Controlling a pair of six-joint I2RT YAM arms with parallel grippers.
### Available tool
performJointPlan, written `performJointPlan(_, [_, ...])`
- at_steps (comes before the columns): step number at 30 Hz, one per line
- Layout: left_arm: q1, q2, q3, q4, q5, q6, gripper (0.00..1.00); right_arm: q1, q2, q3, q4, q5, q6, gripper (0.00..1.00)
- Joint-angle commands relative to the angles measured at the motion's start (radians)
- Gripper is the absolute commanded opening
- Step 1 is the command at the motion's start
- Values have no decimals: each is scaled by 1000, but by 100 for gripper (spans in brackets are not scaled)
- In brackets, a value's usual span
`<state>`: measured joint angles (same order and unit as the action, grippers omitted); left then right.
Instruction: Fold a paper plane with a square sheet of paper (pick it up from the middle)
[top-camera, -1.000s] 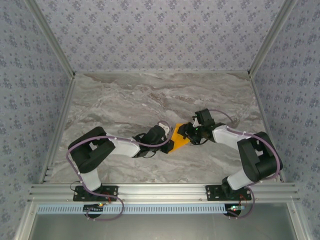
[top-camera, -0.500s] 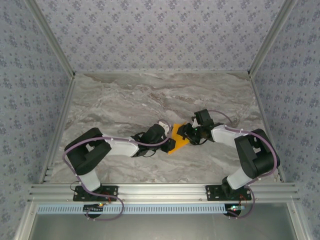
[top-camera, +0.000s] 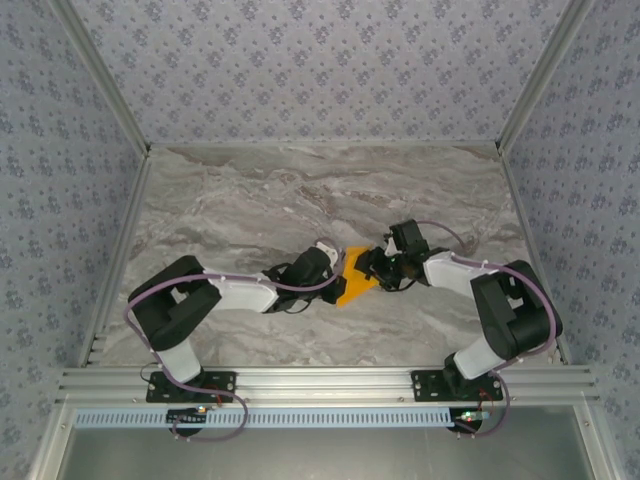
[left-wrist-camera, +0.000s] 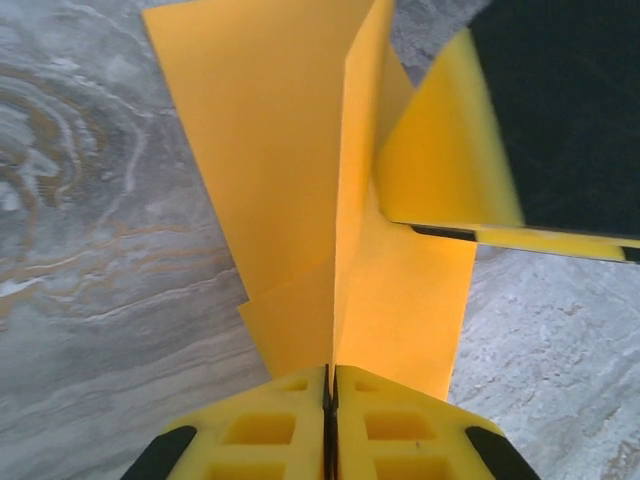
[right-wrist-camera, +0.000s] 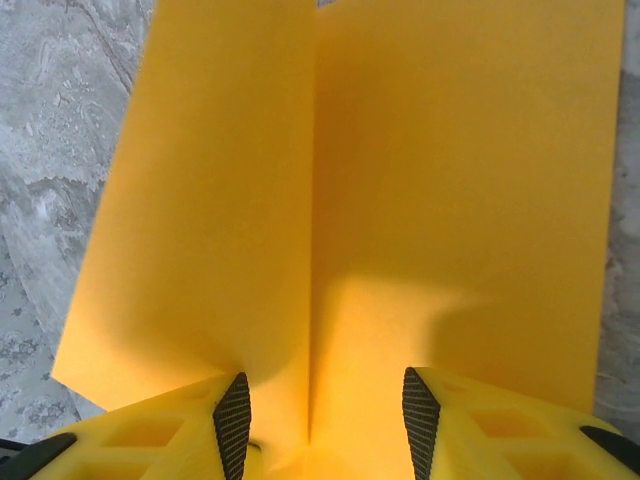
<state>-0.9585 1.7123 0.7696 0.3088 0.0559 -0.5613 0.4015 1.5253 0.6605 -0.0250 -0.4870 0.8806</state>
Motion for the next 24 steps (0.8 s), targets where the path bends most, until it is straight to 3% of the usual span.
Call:
performJointPlan(1, [20, -73, -7, -40, -66, 38, 10, 3, -46, -17, 13, -13, -24, 49])
performJointPlan(14, [63, -321, -77, -227, -308, 255, 9, 22, -166, 7, -34, 32, -39, 53])
performJointPlan(24, [-15, -213, -62, -196, -312, 330, 9, 41, -186, 4, -49, 109, -33, 53])
